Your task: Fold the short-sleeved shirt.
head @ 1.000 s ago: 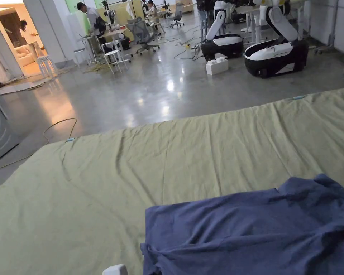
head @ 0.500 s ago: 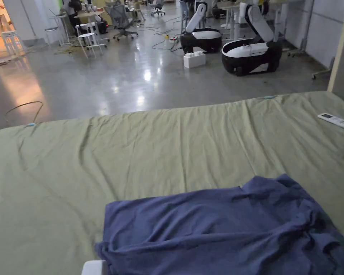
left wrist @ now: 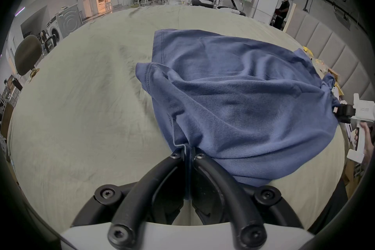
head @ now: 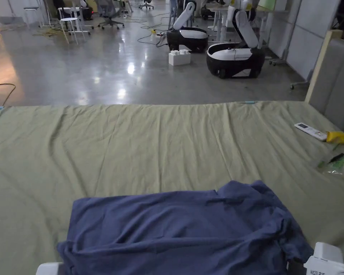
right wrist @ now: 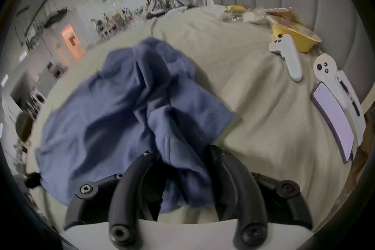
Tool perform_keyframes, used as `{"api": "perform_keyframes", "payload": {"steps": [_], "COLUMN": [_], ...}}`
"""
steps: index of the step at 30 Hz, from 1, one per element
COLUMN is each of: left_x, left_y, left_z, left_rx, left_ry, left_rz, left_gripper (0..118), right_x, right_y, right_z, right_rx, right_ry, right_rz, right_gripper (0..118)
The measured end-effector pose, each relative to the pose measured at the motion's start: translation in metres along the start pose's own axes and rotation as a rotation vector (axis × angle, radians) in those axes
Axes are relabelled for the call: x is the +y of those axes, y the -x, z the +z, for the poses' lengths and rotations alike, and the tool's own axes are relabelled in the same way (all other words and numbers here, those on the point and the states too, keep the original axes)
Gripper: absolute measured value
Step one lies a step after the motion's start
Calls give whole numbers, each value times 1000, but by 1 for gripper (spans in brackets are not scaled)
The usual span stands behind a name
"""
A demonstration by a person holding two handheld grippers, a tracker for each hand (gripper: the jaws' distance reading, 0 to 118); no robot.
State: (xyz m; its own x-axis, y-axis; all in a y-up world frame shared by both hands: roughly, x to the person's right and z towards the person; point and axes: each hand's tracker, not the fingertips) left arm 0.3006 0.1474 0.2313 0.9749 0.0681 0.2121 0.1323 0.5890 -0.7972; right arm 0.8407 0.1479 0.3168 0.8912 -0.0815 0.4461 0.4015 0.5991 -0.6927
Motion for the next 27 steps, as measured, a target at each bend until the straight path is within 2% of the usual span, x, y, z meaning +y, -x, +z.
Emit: {"api": "perform_keyframes", "payload": {"steps": [2, 4, 5, 6, 7, 8, 9, 12, 16, 17, 23, 27], "left_x": [-2, -3, -2, 3, 8, 8, 7, 10, -8, -22, -98, -126], "left_y": [-3, -5, -5, -3, 5, 11, 12, 15, 25, 28, 26, 17], "left_z": [0, 0, 0, 2, 12, 28, 40, 74, 118, 128, 150, 131], "left_rx": [11, 23, 24, 15, -17, -53, -43, -28, -32, -32, -89, -106], "left_ry": [-14, -19, -18, -3, -5, -84, -133, -152, -169, -170, -106, -87], "left_rz": [-3, -13, -18, -6, 84, 155, 140, 72, 117, 117, 163, 168], "left_gripper": [5, 5, 5, 6, 5, 5, 5, 5, 5, 5, 5, 6], "right_x": [-4, -3, -3, 0, 2, 3, 4, -3, -30, -39, -101, -115], "right_y": [10, 15, 13, 14, 16, 18, 23, 25, 21, 7, -20, -21], "right_z": [8, 10, 11, 15, 19, 31, 50, 88, 132, 129, 150, 138], "right_rx": [-5, -21, -54, -34, -39, -42, -53, -73, -49, -49, -12, -2], "right_ry": [-81, -79, -80, -73, -72, -106, -141, -201, -206, -204, -141, -123], "right_rz": [97, 145, 165, 158, 166, 194, 218, 216, 188, 189, 136, 164], "right_gripper": [36, 13, 11, 10, 10, 10, 10, 10, 10, 10, 10, 12]}}
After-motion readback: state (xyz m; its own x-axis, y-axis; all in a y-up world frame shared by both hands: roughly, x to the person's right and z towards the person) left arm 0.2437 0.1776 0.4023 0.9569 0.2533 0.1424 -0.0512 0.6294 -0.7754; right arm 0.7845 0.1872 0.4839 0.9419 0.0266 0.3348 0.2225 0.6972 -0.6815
